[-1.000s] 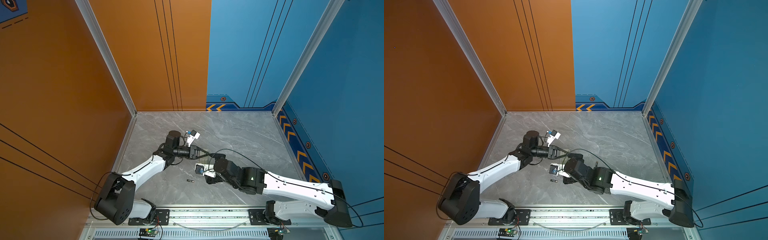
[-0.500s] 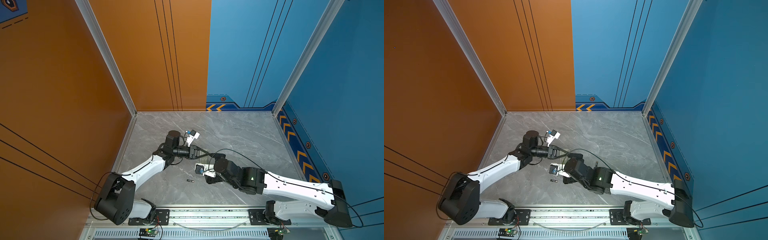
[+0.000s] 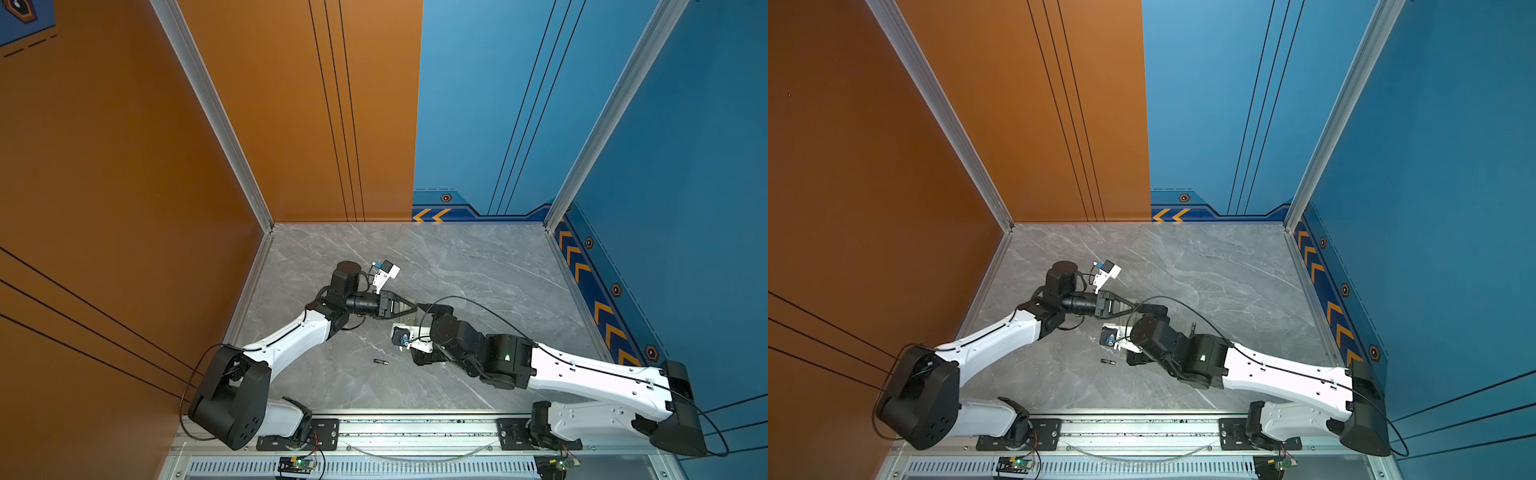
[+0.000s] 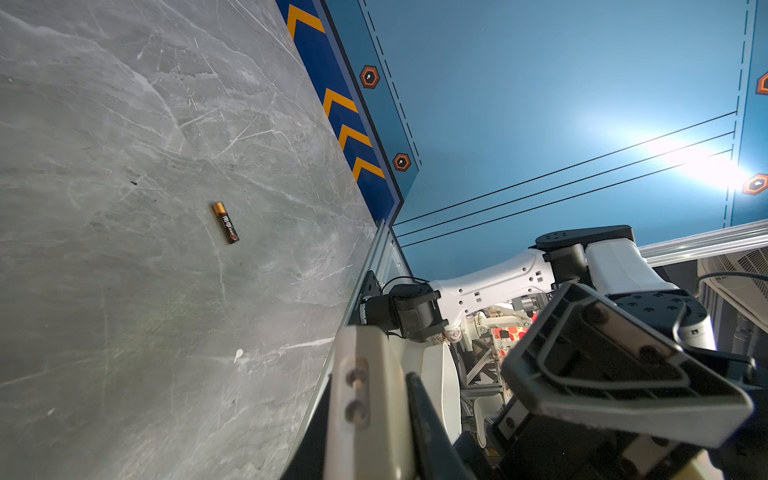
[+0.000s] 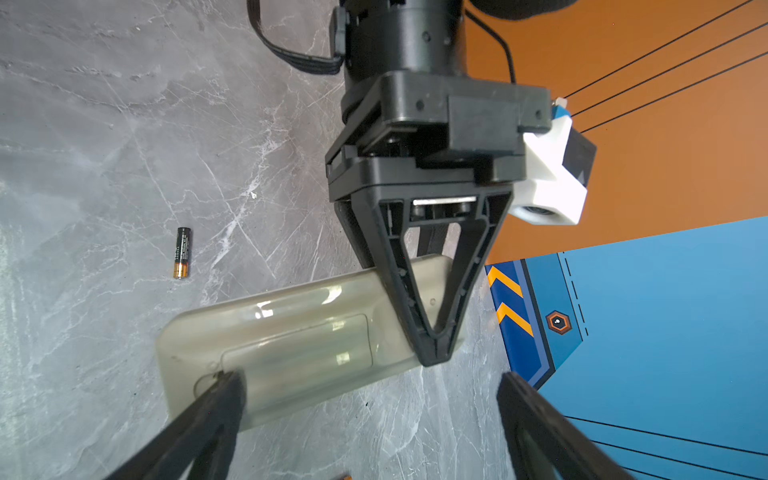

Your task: Load the batteries into the remote control

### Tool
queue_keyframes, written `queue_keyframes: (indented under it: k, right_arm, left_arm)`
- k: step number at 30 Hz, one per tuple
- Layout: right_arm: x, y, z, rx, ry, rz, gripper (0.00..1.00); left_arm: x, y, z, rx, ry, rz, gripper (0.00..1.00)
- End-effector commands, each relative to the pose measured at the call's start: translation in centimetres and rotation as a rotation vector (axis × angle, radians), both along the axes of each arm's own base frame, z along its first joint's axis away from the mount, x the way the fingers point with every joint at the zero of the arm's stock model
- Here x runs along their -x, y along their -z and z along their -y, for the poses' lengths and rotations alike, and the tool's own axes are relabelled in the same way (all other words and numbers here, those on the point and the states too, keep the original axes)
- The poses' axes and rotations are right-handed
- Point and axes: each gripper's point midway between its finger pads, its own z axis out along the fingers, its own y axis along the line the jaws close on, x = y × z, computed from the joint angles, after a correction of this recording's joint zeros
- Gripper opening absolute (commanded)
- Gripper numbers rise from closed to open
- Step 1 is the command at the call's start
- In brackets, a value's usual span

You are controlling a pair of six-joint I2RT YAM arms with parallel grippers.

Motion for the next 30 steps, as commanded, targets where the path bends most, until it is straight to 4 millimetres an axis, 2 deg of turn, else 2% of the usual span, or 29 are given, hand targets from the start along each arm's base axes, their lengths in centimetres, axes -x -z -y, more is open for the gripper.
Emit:
queue_keyframes:
  k: [1, 13, 30]
  right_arm:
    - [0.7, 0.1, 0.2, -0.003, -0.024, -0.009, 0.94]
    - [1.0, 1.0, -0.2, 0.016, -0.040, -0.033, 0.97]
    - [0.5, 1.2, -0.1, 0.035, -0.021, -0.014, 1.00]
  left_arm:
    - [0.4, -1.0, -0.1, 0.026, 0.031, 0.009, 0.00]
    - [0.9, -1.4, 0.1, 0.035, 0.048, 0.025, 0.00]
    - [2.7, -2.8, 0.9, 0.066, 0.116, 0.060, 0.00]
